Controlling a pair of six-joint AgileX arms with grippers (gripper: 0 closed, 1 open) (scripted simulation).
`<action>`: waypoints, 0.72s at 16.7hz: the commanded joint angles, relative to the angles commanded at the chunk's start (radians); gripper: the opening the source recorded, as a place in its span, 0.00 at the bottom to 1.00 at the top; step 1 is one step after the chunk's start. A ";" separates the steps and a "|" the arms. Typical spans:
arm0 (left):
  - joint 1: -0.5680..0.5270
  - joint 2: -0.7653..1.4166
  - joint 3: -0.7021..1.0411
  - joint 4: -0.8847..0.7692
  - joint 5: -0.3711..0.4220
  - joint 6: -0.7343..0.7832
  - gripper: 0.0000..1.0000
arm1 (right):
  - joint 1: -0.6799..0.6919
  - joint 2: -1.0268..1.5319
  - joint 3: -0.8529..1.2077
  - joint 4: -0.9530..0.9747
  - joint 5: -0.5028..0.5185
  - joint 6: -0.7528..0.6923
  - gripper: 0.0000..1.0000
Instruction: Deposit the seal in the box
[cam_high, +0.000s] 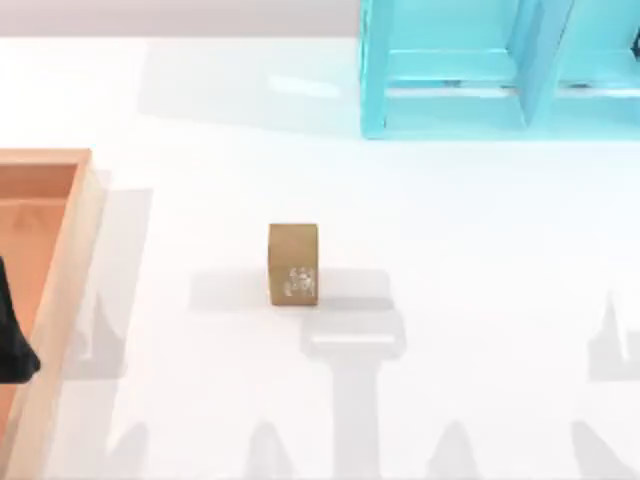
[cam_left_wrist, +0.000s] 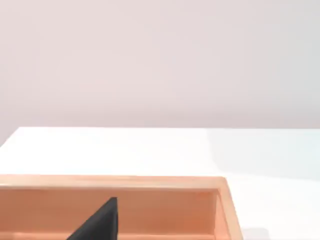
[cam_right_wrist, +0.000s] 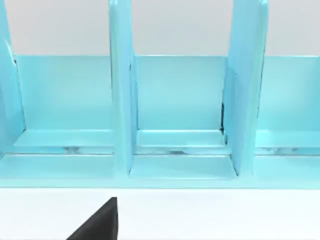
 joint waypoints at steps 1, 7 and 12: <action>0.000 0.000 0.000 0.000 0.000 0.000 1.00 | 0.000 0.000 0.000 0.000 0.000 0.000 1.00; -0.061 0.148 0.084 -0.130 0.009 -0.025 1.00 | 0.000 0.000 0.000 0.000 0.000 0.000 1.00; -0.195 0.510 0.362 -0.374 0.027 -0.098 1.00 | 0.000 0.000 0.000 0.000 0.000 0.000 1.00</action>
